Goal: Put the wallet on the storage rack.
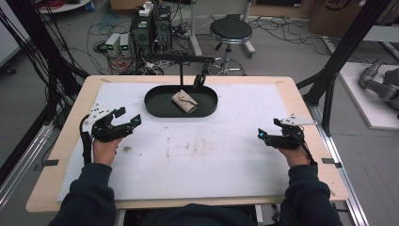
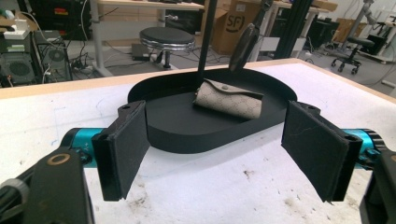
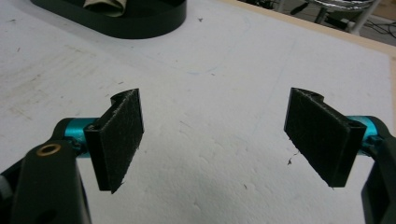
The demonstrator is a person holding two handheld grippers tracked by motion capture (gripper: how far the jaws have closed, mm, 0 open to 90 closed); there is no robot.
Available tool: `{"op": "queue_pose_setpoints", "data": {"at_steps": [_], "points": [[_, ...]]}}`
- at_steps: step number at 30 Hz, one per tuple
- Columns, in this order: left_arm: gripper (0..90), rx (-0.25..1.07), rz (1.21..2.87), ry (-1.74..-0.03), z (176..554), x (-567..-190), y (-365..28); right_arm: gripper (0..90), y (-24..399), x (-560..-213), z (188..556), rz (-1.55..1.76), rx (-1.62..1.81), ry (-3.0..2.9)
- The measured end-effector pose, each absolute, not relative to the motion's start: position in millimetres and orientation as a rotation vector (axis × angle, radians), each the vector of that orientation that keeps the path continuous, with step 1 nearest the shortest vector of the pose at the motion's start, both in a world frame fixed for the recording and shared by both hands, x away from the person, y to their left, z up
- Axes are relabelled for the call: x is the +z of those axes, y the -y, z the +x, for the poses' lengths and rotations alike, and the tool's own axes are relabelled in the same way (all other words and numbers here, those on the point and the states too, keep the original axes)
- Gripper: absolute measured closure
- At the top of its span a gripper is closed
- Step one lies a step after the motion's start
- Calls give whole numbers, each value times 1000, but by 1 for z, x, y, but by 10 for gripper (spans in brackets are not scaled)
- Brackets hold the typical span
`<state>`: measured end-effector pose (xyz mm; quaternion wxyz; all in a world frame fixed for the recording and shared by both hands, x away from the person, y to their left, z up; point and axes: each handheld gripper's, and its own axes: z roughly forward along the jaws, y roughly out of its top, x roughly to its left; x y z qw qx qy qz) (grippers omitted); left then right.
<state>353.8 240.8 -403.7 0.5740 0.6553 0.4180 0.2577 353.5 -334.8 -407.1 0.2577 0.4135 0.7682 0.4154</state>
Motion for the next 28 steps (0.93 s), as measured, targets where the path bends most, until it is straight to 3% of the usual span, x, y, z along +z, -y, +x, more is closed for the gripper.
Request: {"op": "queue_pose_setpoints", "data": {"at_steps": [28], "points": [[230,597,1568,-960,353,-404,-237,203,343,-403,349,1153,1097,-1962]]}}
